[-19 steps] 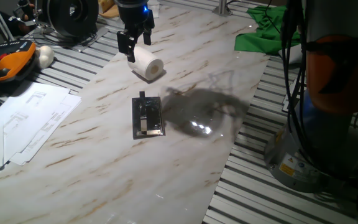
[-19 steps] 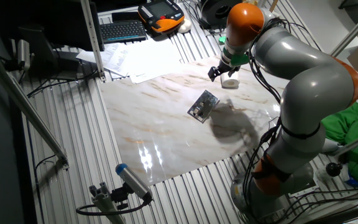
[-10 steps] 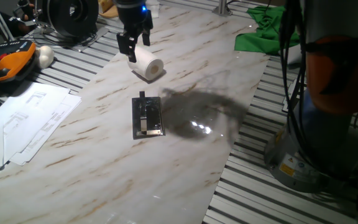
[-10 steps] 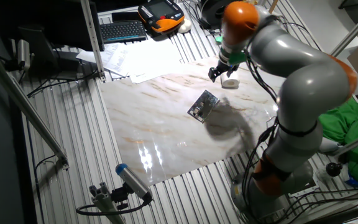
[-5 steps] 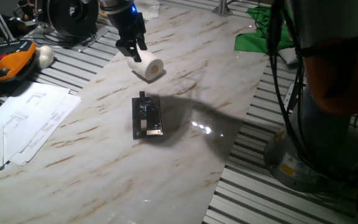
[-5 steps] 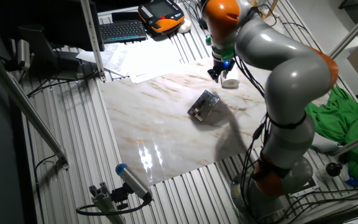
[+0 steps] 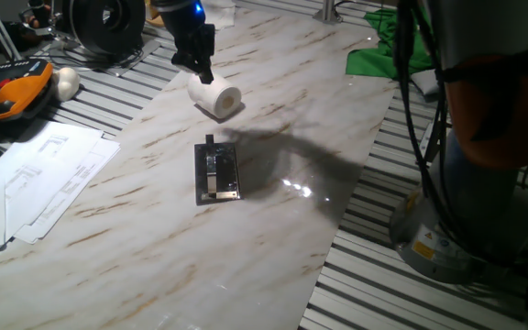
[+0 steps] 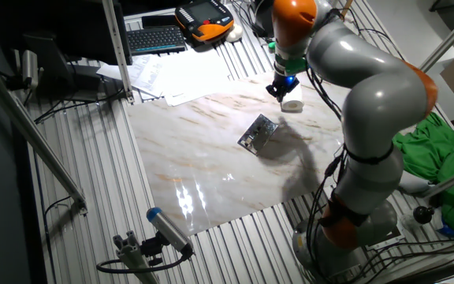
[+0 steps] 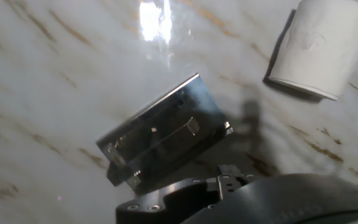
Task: Put the toilet paper on its holder
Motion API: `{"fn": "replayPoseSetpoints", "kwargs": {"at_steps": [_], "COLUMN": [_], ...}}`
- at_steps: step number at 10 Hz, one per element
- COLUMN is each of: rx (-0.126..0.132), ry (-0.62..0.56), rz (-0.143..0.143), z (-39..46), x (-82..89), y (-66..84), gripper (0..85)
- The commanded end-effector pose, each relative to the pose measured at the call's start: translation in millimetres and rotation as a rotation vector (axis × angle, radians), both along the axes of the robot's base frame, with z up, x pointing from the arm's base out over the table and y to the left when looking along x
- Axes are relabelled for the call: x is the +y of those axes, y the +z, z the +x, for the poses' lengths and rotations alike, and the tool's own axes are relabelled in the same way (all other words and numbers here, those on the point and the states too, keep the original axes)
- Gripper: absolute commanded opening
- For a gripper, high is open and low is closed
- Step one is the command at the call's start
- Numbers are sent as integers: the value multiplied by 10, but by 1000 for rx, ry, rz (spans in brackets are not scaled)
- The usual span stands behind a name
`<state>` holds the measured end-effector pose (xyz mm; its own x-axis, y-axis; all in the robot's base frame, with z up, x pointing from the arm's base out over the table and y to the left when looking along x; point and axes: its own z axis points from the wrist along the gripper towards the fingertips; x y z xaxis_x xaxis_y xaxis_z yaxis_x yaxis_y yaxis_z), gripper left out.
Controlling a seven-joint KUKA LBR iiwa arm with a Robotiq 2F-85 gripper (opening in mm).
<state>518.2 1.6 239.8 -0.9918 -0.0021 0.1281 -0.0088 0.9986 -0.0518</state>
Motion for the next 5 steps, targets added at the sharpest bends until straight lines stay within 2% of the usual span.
{"fn": "replayPoseSetpoints", "kwargs": {"at_steps": [1, 2, 3, 4, 5], "rx": [-4, -21, -75, -79, -80], "ry": [-34, -41, -53, -51, -47], "rz": [22, 32, 25, 10, 25], "z": [12, 18, 26, 35, 29], "x": [15, 47, 70, 75, 73], "y": [-5, 0, -12, -22, -61], "gripper": [0, 0, 0, 0, 0]}}
